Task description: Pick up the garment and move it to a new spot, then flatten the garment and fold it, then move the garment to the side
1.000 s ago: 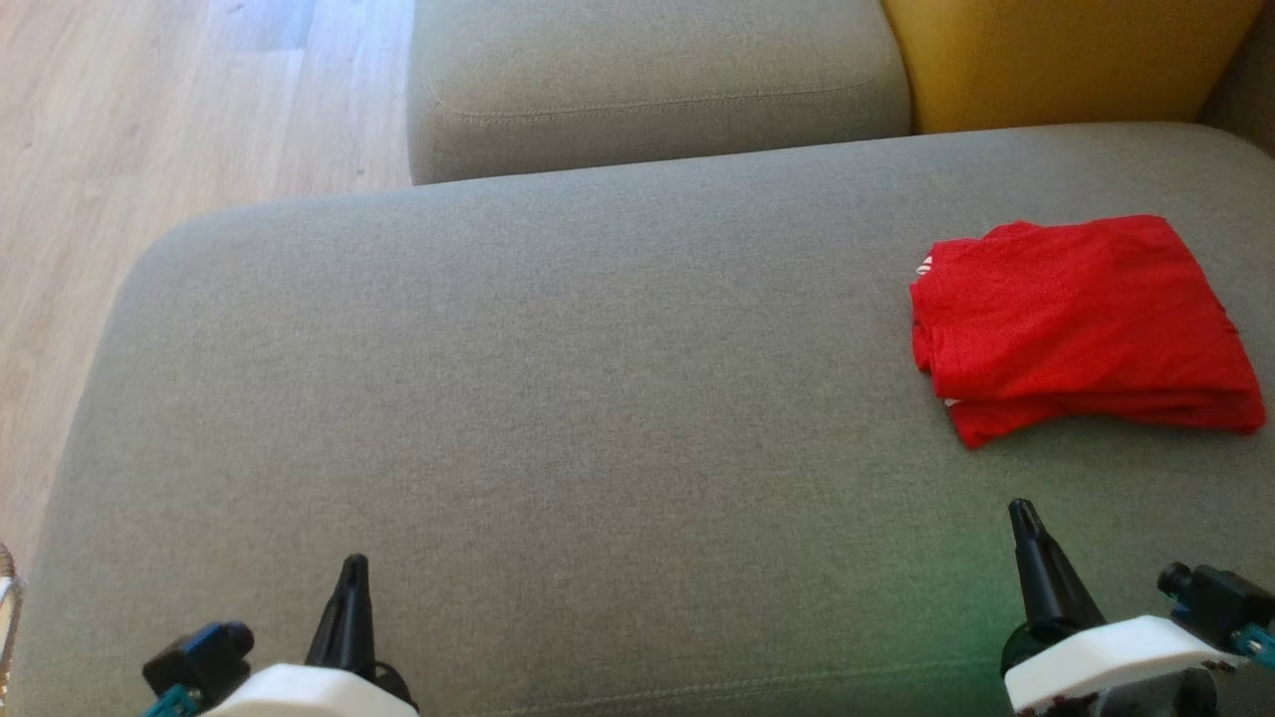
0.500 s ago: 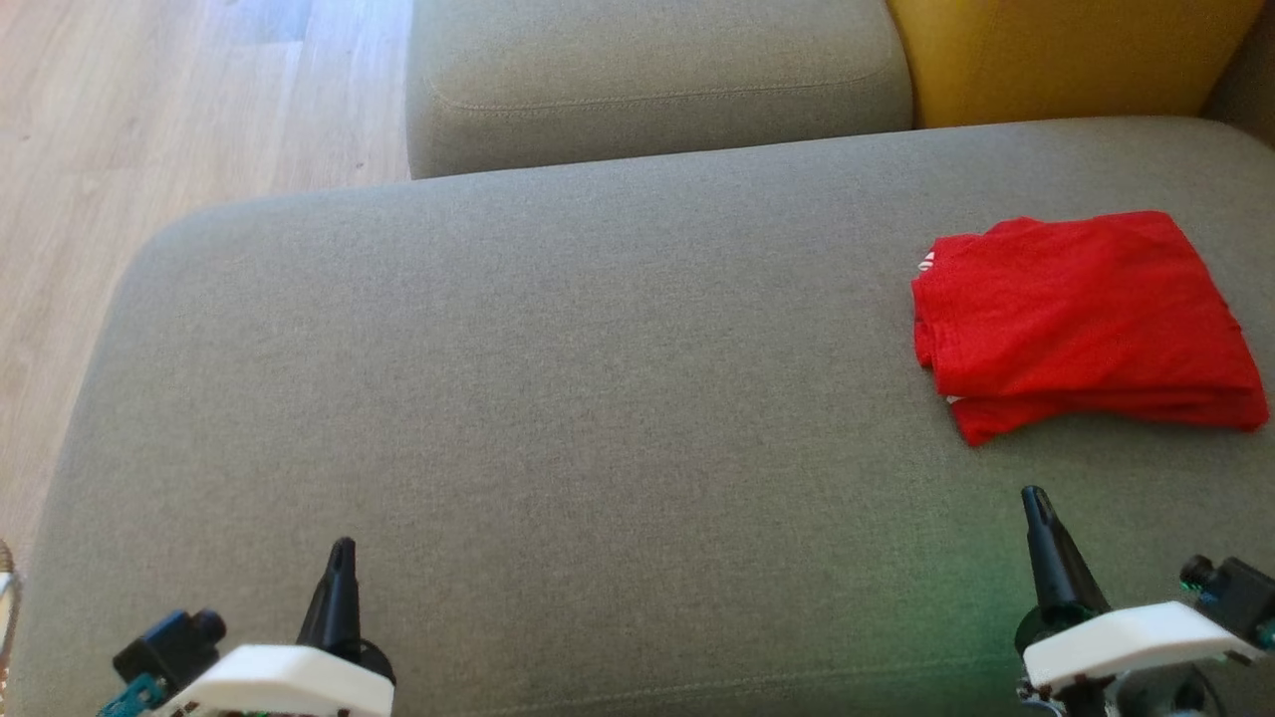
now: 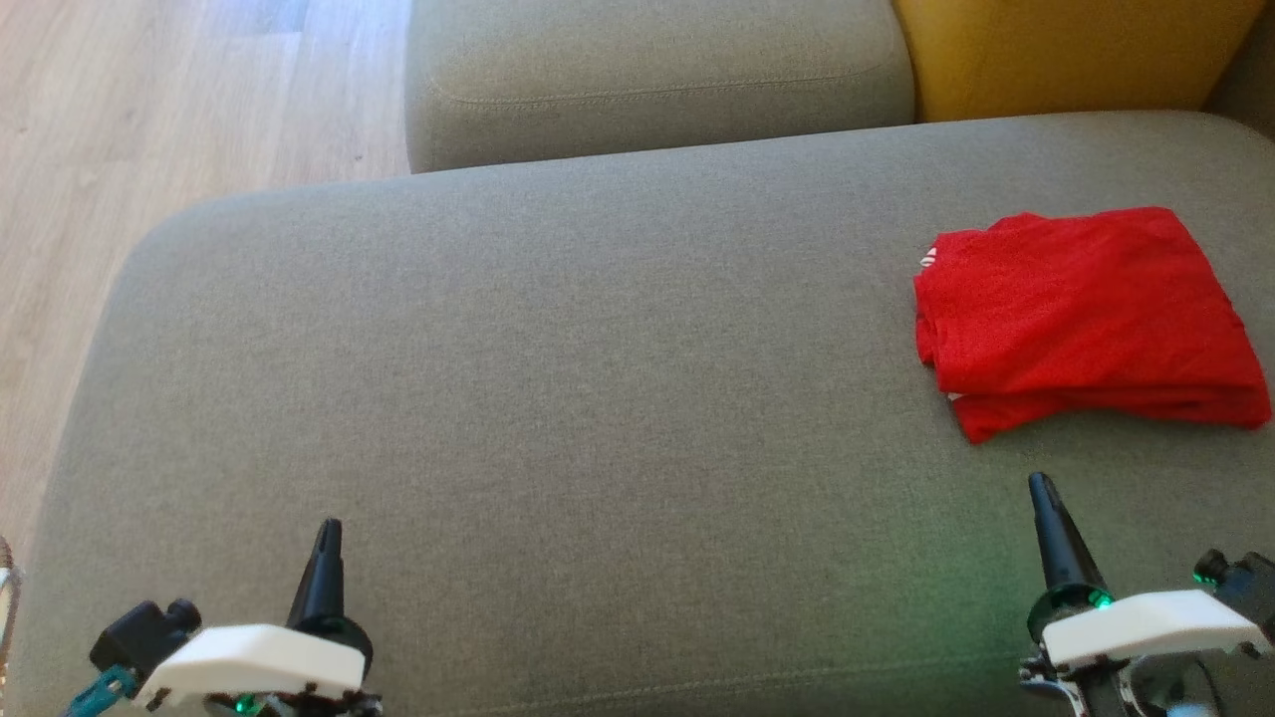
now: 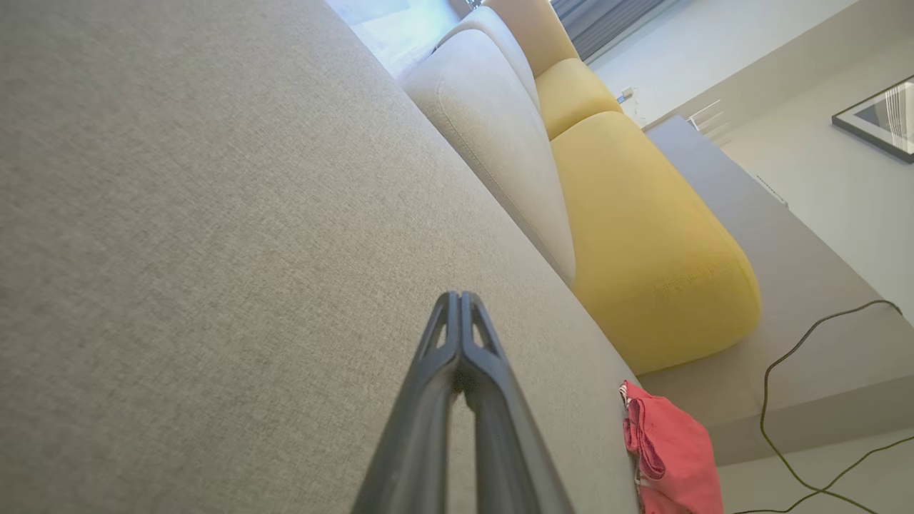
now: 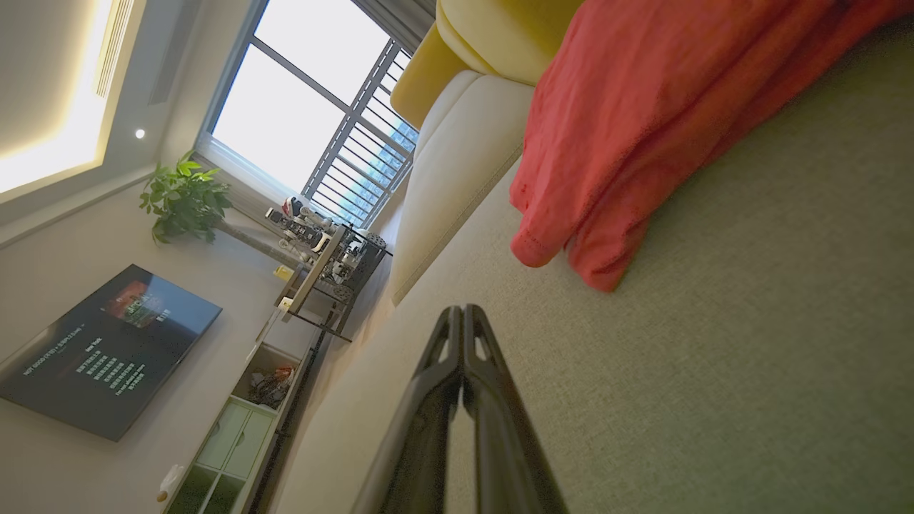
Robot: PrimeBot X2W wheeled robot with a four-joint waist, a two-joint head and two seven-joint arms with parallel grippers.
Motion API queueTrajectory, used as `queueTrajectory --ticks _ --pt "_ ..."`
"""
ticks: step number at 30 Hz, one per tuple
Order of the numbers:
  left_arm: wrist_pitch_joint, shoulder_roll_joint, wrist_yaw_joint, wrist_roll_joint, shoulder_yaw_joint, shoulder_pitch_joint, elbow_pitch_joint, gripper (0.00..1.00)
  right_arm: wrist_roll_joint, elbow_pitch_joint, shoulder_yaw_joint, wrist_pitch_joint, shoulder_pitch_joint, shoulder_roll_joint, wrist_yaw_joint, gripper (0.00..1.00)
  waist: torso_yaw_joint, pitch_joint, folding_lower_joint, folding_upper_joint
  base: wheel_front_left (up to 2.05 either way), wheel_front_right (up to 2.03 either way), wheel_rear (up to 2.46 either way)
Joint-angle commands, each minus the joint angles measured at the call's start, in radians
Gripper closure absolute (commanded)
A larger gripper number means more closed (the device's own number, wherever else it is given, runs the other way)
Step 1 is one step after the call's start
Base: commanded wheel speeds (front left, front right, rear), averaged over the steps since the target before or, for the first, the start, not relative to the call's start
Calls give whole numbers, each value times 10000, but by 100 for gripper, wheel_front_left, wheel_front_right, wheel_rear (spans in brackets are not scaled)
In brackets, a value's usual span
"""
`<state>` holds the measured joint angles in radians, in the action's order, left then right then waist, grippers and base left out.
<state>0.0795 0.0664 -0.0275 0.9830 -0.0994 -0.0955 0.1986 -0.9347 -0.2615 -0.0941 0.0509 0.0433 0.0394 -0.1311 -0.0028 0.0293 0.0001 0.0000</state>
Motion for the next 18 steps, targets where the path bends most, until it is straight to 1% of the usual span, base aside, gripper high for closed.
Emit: queueTrajectory --ticks 1,18 --pt "-63 174 -68 278 327 595 -259 100 -299 293 60 -99 -633 74 2 100 1 -6 -1 0 0 0 0" --pt "-570 171 -394 2427 783 1069 -21 100 -2476 251 -27 -621 -930 86 3 100 10 -114 -1 0 0 0 0"
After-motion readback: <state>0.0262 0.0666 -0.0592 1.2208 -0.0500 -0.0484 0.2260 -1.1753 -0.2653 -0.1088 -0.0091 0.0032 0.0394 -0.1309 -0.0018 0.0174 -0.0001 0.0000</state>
